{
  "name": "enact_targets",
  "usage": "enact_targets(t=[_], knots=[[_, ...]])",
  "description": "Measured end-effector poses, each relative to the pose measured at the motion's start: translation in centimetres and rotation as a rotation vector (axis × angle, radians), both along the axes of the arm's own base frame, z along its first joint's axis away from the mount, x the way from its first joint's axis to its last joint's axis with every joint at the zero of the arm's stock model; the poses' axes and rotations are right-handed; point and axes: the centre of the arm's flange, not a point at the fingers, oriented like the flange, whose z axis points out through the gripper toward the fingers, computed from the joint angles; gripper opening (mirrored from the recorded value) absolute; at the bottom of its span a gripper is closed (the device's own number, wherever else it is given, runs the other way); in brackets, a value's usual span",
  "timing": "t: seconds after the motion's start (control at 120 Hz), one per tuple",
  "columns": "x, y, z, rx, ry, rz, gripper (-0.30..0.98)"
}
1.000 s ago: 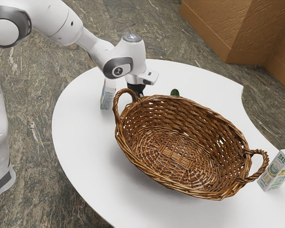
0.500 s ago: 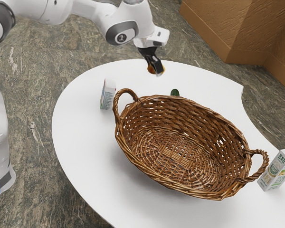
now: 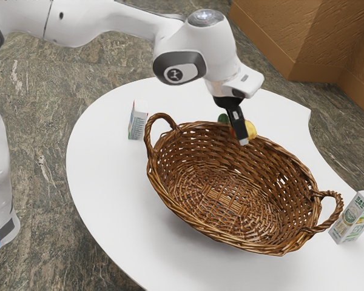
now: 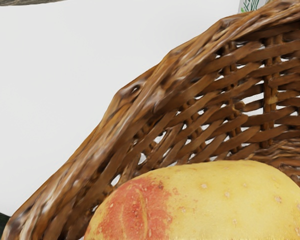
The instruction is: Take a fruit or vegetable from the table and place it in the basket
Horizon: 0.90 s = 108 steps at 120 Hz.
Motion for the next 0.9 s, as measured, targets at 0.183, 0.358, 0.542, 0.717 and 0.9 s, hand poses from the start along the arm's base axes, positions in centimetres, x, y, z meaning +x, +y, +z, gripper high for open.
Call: enact_targets(t=[0.183,0.358,0.542,0.717,0.9], knots=[[0.9,-2.8,-4.3,-0.036,0.089,-0.024,0.16],[1.8,-4.4,-8.3,-0.058,0.164,-0.025,0.14],[2.3,-6.2,-5.1,-0.078,0.145,-0.036,0.33],[1.6,-6.8,-1.6,-0.021,0.277,-0.069,0.53],[1.0,-6.2,-3.2,0.045,0.390,-0.094,0.62]])
